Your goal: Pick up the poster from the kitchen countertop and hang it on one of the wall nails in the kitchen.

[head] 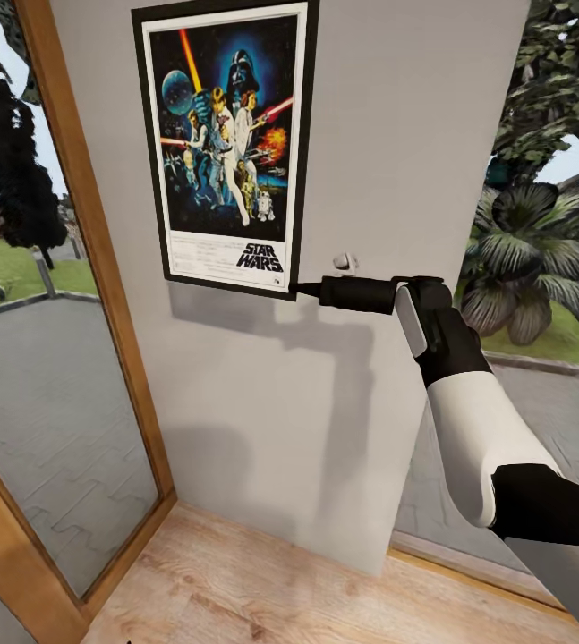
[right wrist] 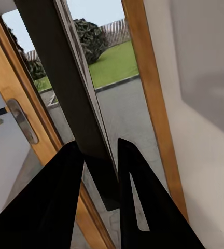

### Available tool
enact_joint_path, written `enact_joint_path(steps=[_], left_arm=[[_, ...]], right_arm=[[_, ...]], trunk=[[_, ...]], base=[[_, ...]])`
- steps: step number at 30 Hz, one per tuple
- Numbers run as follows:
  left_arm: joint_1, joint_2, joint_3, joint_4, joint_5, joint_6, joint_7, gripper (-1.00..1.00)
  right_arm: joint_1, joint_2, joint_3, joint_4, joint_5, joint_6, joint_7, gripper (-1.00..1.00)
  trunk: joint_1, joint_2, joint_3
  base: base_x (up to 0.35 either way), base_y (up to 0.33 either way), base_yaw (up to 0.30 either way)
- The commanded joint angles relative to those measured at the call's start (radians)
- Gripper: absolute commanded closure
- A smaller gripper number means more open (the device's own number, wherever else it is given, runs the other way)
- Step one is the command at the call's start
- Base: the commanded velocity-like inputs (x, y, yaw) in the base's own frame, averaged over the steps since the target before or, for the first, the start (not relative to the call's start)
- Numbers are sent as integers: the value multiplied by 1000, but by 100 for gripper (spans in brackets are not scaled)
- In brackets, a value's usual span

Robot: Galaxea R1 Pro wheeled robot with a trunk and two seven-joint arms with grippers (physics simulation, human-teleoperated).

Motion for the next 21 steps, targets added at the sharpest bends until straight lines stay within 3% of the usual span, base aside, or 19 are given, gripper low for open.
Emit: enact_joint_path(steps=[1,15,21], left_arm=[[-1,0,8,1,-7,-5,-3,-100],[-1,5,0,-9,-10,39,-5,-100],[-1,5,0,-9,-12,45,-39,-100]], right_arm=[[-1,0,-1,0,-6,7,0,100],[-2,0,-2,6,-1,5,-1,100],[-2,0,-2,6,-1,2,-1,100]], trunk=[[1,-2,-2],[1,-2,-1],[1,-2,4]], base=[[12,0,0],[2,0,0],[0,0,0]])
